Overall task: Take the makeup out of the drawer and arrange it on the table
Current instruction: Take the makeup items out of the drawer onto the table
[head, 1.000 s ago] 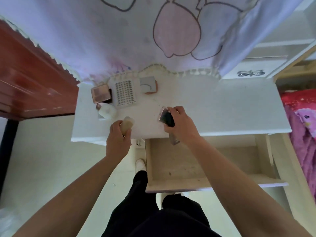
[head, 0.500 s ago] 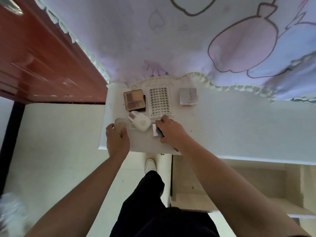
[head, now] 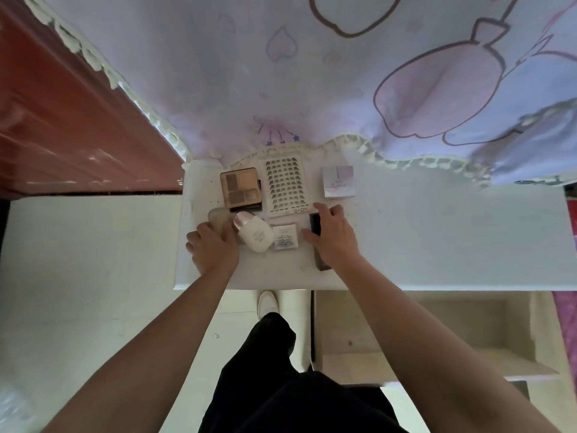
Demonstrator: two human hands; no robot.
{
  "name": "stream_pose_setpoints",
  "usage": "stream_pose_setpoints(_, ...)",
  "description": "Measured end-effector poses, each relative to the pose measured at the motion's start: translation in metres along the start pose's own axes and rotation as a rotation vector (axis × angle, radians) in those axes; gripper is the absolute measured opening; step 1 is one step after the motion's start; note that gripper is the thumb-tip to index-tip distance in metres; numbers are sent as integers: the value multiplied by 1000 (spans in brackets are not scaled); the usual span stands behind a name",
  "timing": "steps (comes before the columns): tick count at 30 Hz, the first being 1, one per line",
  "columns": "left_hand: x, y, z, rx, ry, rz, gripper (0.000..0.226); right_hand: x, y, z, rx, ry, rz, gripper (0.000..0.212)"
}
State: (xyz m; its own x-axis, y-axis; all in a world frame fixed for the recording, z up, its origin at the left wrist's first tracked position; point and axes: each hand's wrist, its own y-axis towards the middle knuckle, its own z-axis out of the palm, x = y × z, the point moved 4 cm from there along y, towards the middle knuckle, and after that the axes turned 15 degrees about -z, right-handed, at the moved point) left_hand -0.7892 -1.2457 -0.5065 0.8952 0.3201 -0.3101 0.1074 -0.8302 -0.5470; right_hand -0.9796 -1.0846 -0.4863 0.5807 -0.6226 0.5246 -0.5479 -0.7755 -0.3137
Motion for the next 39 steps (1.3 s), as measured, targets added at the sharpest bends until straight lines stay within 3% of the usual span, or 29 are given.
stream_pose_setpoints(4, -3, 2, 1, 54, -45, -8, 54, -7, 2, 0, -28, 11, 81, 57)
stream_pose_setpoints(7, -6, -8, -3, -17, 20, 71, 61, -10, -3, -1, -23, 40, 72, 64)
stream_pose_setpoints(12, -18, -49, 0, -195, 133, 451, 60, -33, -38, -20, -32, 86, 60, 62)
stream_pose_setpoints(18, -31, -142, 51, -165, 282, 932, 61, -113, -127, -48, -290, 101, 105, 32)
stream_pose_setpoints(21, -21, -187, 94, -111, 372, 1044, 64, -158, -177, -50, -370, 88, 173, 25)
stream_pose_setpoints(26, 10, -227, 176, -3, 550, 1175, 63, -229, -239, 1, -153, 81, 290, 23)
stream_pose_setpoints(30, 32, -221, 213, -49, 707, 1154, 92, -253, -248, 49, 105, -11, 181, 53)
stream_pose_setpoints(35, 38, -213, 227, -149, 711, 1182, 109, -261, -202, 77, 101, -114, 10, 87)
stream_pose_setpoints(39, 37, -211, 236, -237, 666, 1208, 102, -262, -158, 81, 47, -203, -70, 86)
